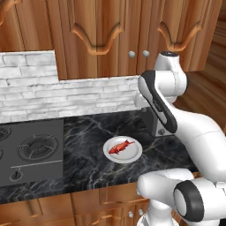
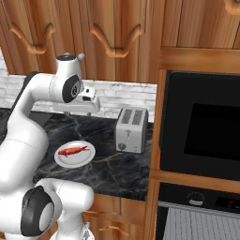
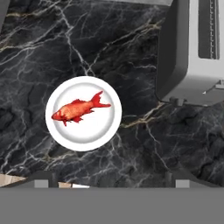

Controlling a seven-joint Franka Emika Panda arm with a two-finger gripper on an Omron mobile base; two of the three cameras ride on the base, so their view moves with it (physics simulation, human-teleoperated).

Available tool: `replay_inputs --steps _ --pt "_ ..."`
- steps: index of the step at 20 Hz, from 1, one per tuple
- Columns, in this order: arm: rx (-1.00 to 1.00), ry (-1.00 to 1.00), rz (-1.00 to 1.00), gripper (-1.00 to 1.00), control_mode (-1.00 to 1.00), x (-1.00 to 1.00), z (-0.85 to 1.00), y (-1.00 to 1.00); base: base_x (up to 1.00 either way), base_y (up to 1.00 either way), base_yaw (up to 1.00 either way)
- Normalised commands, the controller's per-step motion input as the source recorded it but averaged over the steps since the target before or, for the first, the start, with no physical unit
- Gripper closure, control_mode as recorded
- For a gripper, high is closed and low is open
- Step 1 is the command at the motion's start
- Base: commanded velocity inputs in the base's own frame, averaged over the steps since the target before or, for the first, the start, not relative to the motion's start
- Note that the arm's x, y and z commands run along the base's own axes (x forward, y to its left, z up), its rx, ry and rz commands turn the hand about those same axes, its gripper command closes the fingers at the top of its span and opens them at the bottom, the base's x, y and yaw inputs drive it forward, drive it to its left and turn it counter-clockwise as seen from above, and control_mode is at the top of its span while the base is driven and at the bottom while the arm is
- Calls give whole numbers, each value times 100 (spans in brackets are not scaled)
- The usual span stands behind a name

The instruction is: Place the fish on the rack of the oven, and slide the rack back inside. Close the oven door.

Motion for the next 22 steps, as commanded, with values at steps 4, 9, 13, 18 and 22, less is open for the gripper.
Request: replay_inputs --steps 4,9,13,18,22 --pt "0 -1 25 -100 -100 -24 -54 7 0 0 0" --pt "0 0 36 -100 -100 -13 -67 23 0 0 0" --pt "-2 0 19 -100 -100 0 -43 41 0 0 0" --pt "-4 0 0 -100 -100 0 -30 50 0 0 0" --pt "0 0 -8 -100 -100 0 -29 34 0 0 0"
